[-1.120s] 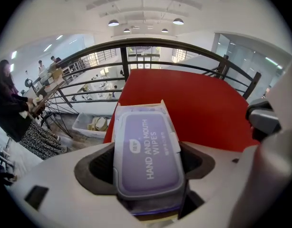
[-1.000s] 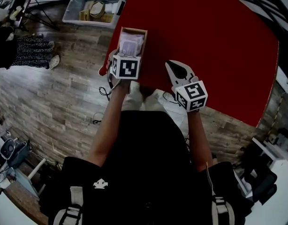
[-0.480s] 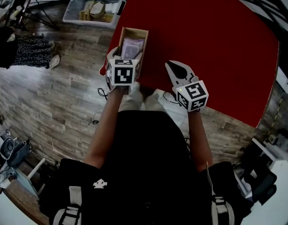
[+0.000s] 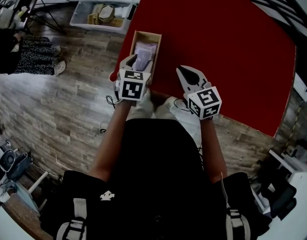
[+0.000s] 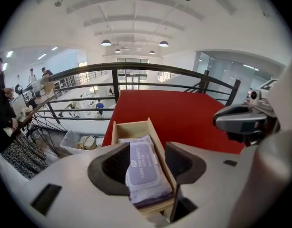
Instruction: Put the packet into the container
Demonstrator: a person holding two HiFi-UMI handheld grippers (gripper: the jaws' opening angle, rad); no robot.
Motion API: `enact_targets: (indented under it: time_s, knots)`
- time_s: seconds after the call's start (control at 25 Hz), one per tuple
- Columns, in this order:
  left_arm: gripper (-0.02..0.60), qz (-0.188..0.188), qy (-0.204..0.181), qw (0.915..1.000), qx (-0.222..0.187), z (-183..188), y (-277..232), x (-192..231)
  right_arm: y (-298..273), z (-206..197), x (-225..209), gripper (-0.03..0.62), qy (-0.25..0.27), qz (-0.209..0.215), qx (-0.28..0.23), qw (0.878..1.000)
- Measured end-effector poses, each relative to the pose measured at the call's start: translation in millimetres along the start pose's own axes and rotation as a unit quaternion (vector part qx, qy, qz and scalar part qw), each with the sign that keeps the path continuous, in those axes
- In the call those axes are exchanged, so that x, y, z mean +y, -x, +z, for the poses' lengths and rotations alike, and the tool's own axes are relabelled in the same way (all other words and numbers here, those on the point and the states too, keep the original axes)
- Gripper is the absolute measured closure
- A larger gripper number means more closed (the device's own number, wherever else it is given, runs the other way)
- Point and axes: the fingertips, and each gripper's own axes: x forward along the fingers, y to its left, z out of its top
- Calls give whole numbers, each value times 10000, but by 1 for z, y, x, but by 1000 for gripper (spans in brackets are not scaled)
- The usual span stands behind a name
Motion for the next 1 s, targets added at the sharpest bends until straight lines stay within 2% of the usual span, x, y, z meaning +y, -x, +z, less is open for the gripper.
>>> enact_targets:
  time_s: [0.08,0.16,0.24,0.32,0.4,0.44,0.56,0.6,0.68,0.84,1.0]
  knots:
    - [375,-16,63,9998,-161,2,12,1,1,5,4,577,68,-7,-40,10000]
    - [444,-3,9,9990,-447,7,26,6,1,11,9,577,133,-30,-85,9999]
    - [506,-12,-103,9966,-818,16,43,11,2,18,14,576,174,-58,-178,9997]
    - [541,-161,12,9919,-1261,31,66,15,6,29,19,577,200,-88,-345,9992]
    - [552,-501,351,9824,-1766,47,90,17,11,42,25,577,234,-119,-550,9981]
    - [558,-724,550,9747,-2043,55,102,17,13,50,28,577,257,-127,-652,9975]
    - [563,-1458,1038,9436,-2787,77,136,17,20,71,38,577,343,-112,-902,9953]
    - [565,-1635,1109,9345,-2961,83,146,16,22,77,42,577,373,-95,-973,9945]
    - [570,-1860,1116,9219,-3209,90,163,16,28,90,50,577,423,-59,-1130,9927]
    - [572,-2136,944,9092,-3447,104,192,11,37,116,62,577,556,-37,-1433,9881]
    - [572,-2197,656,9054,-3573,109,201,2,45,129,67,577,654,-49,-1662,9839]
